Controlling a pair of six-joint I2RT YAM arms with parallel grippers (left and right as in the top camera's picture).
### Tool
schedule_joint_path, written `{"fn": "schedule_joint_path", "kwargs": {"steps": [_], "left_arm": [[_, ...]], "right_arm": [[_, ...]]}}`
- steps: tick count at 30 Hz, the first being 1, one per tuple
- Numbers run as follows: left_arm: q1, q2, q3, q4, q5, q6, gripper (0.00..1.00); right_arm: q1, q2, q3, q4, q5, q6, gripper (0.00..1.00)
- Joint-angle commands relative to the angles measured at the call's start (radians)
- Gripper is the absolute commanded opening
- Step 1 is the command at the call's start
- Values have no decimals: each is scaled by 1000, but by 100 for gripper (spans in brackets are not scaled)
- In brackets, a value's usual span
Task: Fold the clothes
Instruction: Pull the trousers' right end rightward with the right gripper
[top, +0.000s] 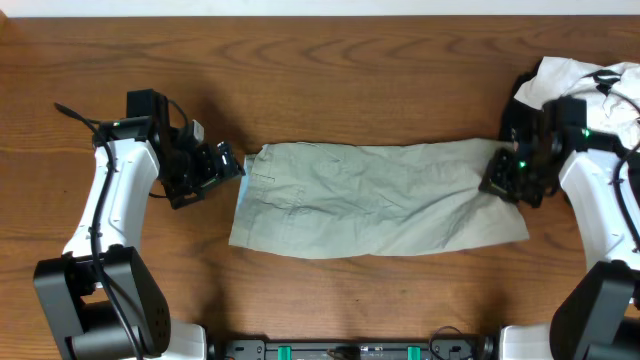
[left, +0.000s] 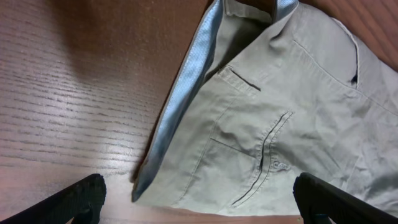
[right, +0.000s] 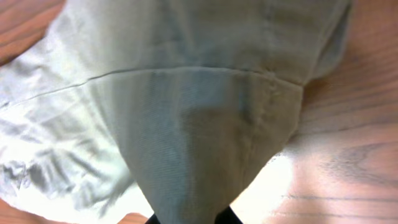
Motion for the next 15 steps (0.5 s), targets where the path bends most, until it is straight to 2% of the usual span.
{"fn": "schedule_joint_path", "kwargs": {"steps": [1, 10, 15], "left_arm": [[-2, 2, -4, 0, 3, 10, 98], [-2, 2, -4, -4, 3, 10, 98], [-2, 2, -4, -11, 3, 10, 98]], "right_arm": [[90, 1, 66, -32, 54, -45, 1], [395, 1, 72, 9, 138, 56, 1], [512, 7, 72, 29, 153, 106, 1]]}}
